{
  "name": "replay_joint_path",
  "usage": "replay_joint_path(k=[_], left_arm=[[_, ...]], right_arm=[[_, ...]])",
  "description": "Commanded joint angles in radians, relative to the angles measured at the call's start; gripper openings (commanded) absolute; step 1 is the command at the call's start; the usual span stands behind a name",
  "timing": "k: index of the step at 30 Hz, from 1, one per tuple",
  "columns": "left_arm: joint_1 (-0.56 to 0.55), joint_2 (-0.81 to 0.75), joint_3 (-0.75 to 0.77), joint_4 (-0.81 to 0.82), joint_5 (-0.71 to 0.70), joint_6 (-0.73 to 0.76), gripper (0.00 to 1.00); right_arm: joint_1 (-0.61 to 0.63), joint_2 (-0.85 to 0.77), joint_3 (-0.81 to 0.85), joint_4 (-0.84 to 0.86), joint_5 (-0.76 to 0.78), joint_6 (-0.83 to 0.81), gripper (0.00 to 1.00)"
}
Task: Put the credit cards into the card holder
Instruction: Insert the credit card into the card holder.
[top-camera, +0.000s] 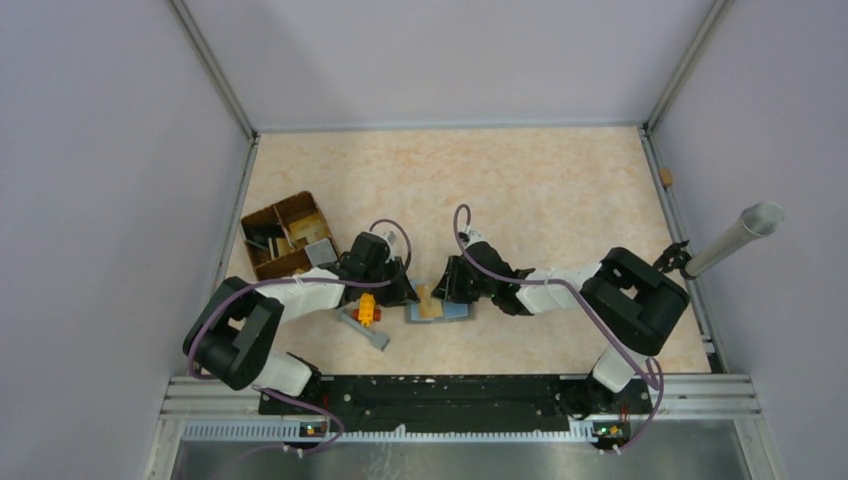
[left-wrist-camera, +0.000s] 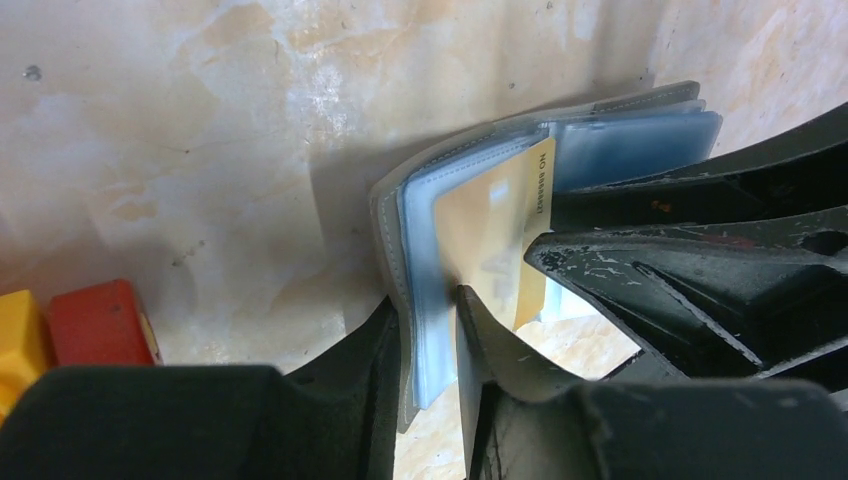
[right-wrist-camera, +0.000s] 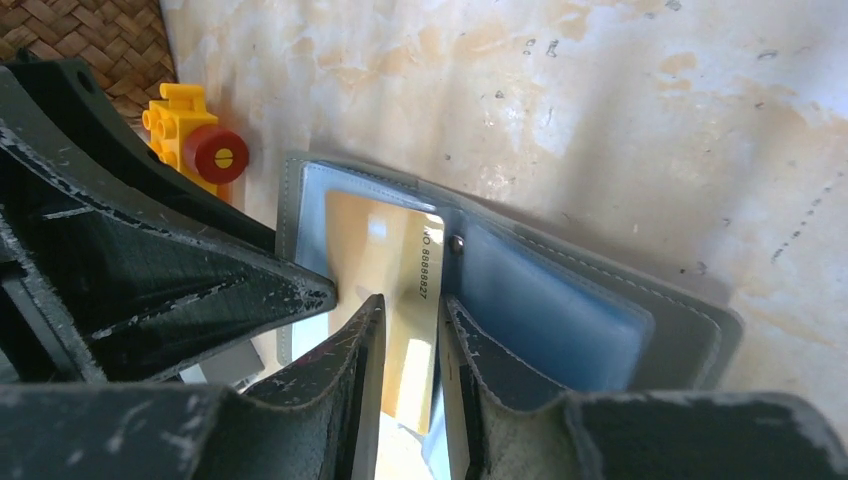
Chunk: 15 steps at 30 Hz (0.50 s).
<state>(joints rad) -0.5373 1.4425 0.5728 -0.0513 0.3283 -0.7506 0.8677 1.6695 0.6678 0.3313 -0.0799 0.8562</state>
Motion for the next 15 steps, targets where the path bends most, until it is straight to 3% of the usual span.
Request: replay_joint_path(k=[1,8,15], left_arm=[[-0.006,0.0,-0.022,0.015,0.003,-0.011,0.29],[-0.007,-0.02,-0.039,0.042,0.015,-0.047,0.35],[-0.007,-0.017,-0.078,0.141,0.062,-0.105,0.35]], right_arm=[[0.037,0.031,0.036,-0.032,-0.023,-0.005,0.25],[0.049,0.043,0.044,0.008,-0.056,0.042,0.23],[0.05,0.027,-0.009,0.144,-0.078,0.163,0.23]])
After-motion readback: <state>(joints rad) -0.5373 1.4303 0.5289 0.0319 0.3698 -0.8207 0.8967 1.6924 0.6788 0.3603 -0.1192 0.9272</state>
